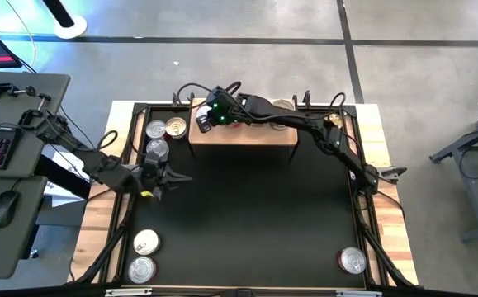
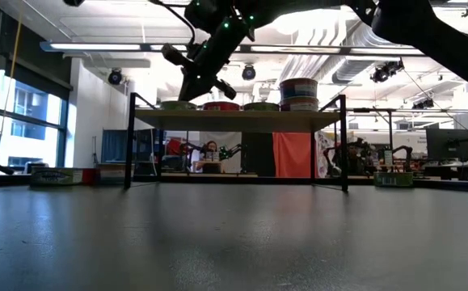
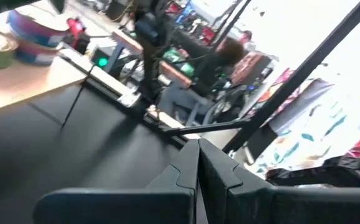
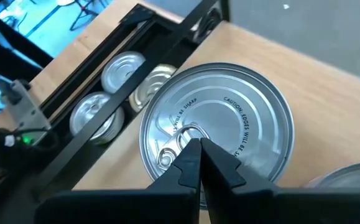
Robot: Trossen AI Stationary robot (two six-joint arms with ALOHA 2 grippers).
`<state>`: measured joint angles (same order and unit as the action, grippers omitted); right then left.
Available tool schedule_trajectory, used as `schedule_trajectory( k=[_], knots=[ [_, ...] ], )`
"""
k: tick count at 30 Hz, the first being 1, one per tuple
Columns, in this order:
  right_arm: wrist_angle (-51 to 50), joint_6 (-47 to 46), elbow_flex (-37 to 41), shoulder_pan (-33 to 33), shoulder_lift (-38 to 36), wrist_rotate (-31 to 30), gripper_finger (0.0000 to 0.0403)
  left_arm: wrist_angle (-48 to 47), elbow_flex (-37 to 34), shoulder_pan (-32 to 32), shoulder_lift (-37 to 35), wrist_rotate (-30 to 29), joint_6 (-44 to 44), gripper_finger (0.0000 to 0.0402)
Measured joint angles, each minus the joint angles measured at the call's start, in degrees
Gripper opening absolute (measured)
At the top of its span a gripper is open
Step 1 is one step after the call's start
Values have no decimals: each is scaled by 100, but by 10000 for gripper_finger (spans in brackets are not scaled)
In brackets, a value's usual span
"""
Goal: Stack canned seafood by type on shelf
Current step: Adjust the light green tuna can
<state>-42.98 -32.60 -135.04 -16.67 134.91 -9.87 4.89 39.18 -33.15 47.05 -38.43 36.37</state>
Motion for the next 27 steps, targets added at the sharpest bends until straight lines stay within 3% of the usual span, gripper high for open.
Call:
schedule_trajectory(
  k=[27],
  knots=[
    [-397,-59,9,-45,-129,47,0,360,0,142,0,264,-262,0]
  ],
)
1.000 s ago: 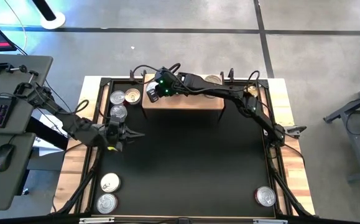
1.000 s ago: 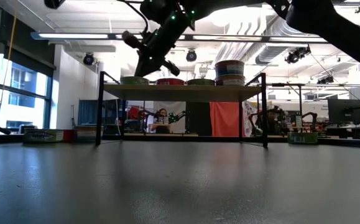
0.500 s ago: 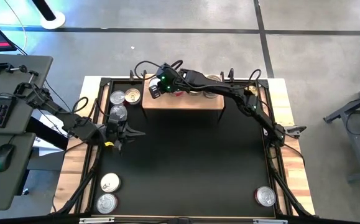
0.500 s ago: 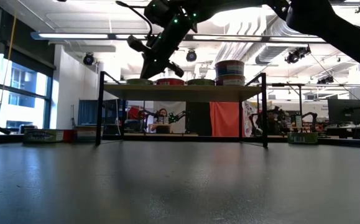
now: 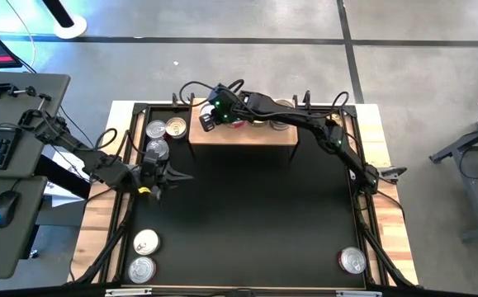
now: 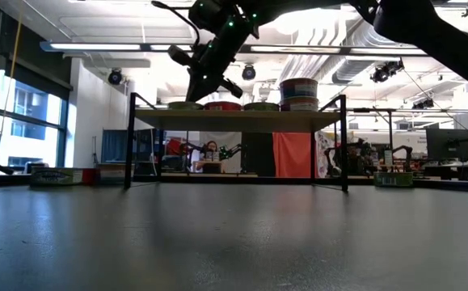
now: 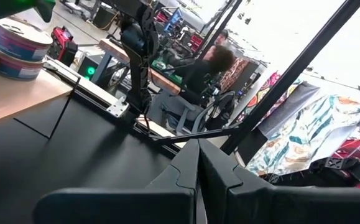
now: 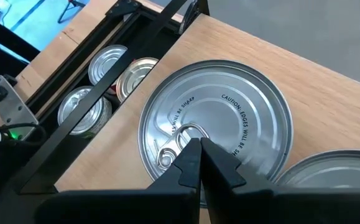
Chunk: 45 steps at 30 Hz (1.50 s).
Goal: Stack canned seafood by type on shelf
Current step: Adjust the light green tuna can, then stack the right red tuna can on top of the other red tuna can
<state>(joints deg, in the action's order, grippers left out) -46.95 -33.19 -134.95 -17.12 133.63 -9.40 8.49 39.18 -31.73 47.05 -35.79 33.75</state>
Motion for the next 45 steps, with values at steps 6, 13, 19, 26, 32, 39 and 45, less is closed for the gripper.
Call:
schedule_trajectory(
  k=[6,13,19,26,32,39,45],
  knots=[
    [113,17,8,2,-134,-152,0,175,0,0,0,0,-367,0],
    [559,113,6,-6,-380,-144,0,275,0,3,-32,-38,-596,0],
    [866,1157,0,-26,-1102,-109,0,670,0,21,-55,-316,-473,0],
    [-330,2190,-7,149,-2011,880,0,858,2,433,261,325,-589,0],
    [-2205,2266,130,1014,-2432,1090,0,968,2,898,771,1494,-550,0],
    [-3550,1136,1250,2735,-2531,1960,0,1243,0,876,591,2574,-1137,0],
    [-3370,-597,3565,4163,-2740,3650,0,1225,2,988,287,2699,-1394,0]
  ],
)
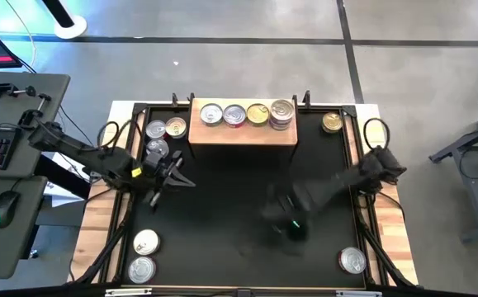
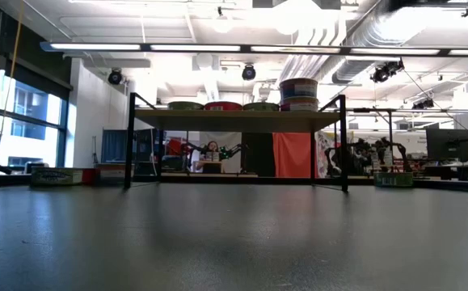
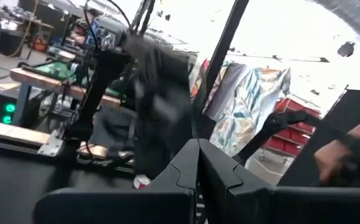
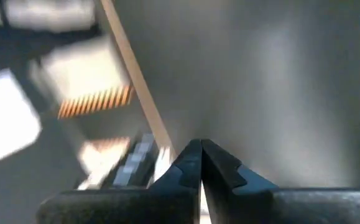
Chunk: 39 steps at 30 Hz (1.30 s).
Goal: Stack canned seafood by type on shelf
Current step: Stack the right red tuna can on top of the other red tuna can
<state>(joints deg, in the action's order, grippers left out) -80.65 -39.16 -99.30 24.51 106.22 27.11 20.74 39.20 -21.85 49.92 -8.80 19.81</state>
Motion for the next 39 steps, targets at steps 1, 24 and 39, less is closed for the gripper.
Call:
schedule_trajectory(
  k=[1,24,39],
  knots=[
    [144,-302,482,249,-134,450,0,-16,0,27,-37,94,0,0],
    [4548,-6254,5901,2474,-2184,927,0,-45,9,206,1300,-271,881,0],
    [6054,-4585,5875,936,-1776,-1100,0,-734,446,-489,2446,-935,1292,0]
  ],
)
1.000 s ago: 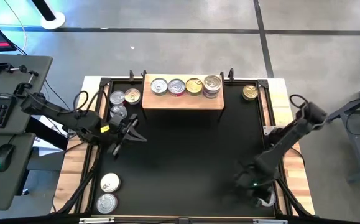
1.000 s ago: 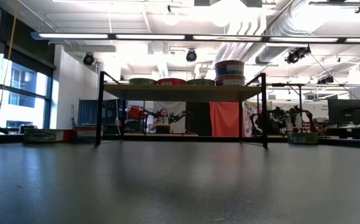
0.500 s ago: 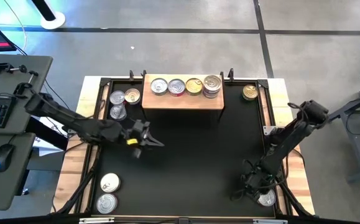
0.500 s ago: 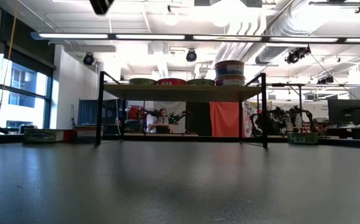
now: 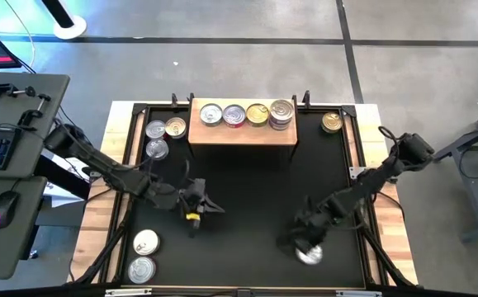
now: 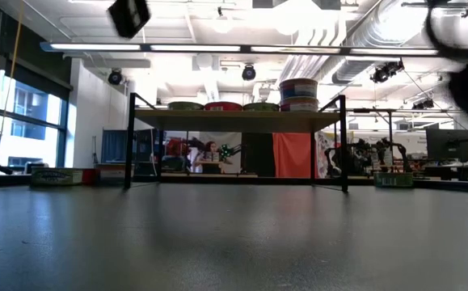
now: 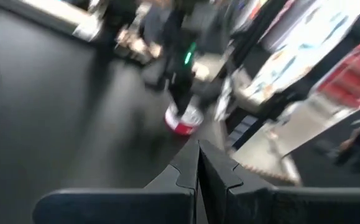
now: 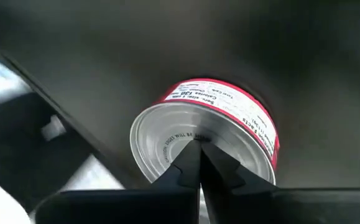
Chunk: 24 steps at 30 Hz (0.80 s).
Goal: Stack canned seafood by type on shelf
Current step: Stack the right red tuna can on top of the other red tuna can
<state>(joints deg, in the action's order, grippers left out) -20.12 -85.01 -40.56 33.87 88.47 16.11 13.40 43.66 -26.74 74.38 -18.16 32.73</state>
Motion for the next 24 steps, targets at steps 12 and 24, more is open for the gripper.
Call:
schedule_trajectory(
  k=[12,24],
  knots=[
    [566,1722,-761,-1671,682,-1758,0,-1168,-2,-384,742,-837,1237,0],
    [38,4480,-3735,-2348,2186,-1251,0,-618,-2,-603,1428,-808,1497,0]
  ],
)
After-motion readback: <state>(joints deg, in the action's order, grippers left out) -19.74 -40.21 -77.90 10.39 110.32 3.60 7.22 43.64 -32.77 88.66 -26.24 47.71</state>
